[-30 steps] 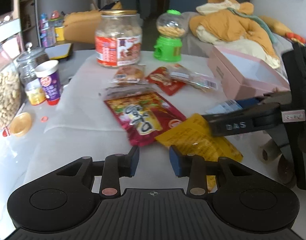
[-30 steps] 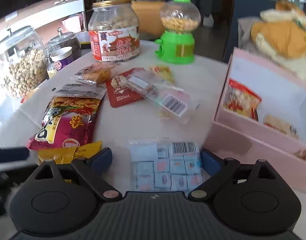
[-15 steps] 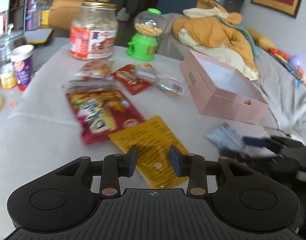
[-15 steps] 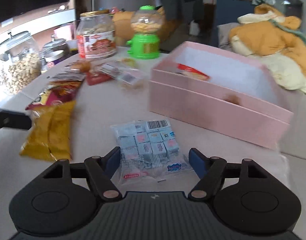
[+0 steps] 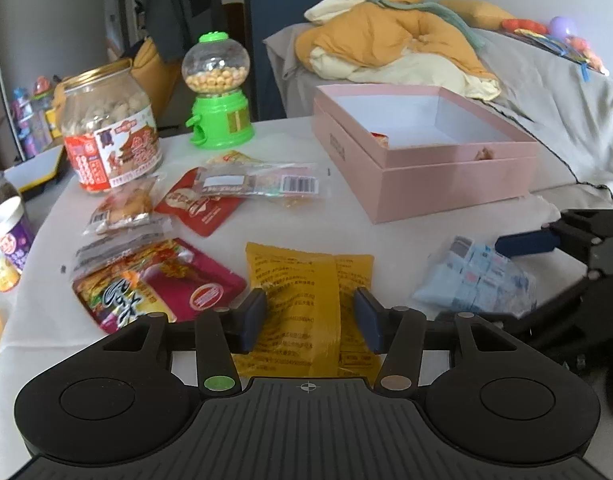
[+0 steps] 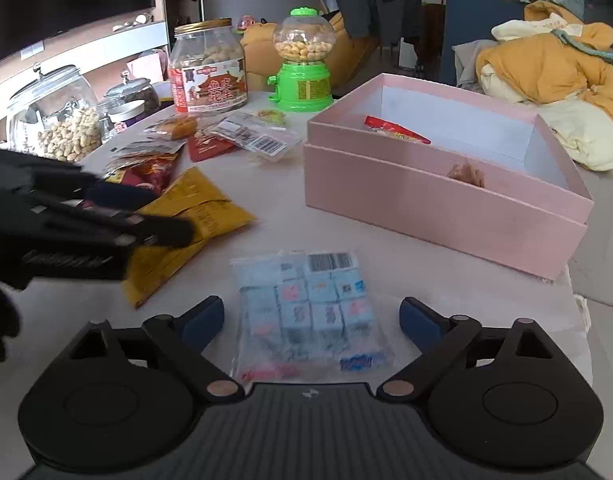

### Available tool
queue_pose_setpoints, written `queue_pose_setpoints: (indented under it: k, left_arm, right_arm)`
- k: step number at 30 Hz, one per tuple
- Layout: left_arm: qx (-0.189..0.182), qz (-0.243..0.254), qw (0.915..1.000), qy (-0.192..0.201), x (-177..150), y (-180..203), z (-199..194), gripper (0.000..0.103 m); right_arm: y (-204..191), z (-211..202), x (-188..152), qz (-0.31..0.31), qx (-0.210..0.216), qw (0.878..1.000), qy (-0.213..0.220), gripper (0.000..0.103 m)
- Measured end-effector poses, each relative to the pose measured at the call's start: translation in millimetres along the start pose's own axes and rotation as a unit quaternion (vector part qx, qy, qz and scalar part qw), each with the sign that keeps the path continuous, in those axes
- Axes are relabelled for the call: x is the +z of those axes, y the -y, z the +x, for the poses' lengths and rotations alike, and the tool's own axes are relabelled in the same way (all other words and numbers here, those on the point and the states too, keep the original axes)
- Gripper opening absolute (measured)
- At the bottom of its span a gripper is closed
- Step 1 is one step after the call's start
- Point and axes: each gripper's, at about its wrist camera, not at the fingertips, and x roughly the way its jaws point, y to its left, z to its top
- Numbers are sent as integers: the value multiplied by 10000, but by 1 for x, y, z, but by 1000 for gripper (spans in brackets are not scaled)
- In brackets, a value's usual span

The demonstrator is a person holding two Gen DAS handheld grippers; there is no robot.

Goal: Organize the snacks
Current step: 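Grasp the yellow chip bag with left gripper while right grasps blue candy-cube bag, then carry the yellow bag and the candy-cube bag toward the pink box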

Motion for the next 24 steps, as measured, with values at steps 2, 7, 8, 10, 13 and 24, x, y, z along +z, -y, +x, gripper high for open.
queue_pose_setpoints:
  k: [2, 7, 8, 10, 13, 24]
  left_arm:
    - [-65, -78, 9999, -24, 2, -3, 2, 56]
    - [-190, 77, 9998, 27, 14, -1, 19, 57]
    - [-183, 70, 9998, 27, 16, -1, 21, 57]
    - [-165, 3, 9999, 29, 20, -4, 26, 57]
    - [-164, -79, 9998, 73, 23, -8, 33, 58]
    - [-508, -64, 9987, 12, 30, -11, 40, 56]
  right_arm:
    - [1, 4, 3, 8, -3, 10000, -36, 99]
    - [4, 7, 7, -117, 194, 9994, -265, 103]
    - [5, 7, 8, -140, 240, 9991, -312, 103]
    - [5, 8, 10, -197, 276, 9987, -391, 103]
    - [2, 8, 8, -214, 207, 9990, -325, 103]
    - [1, 0, 4, -135, 56, 9999, 31, 78]
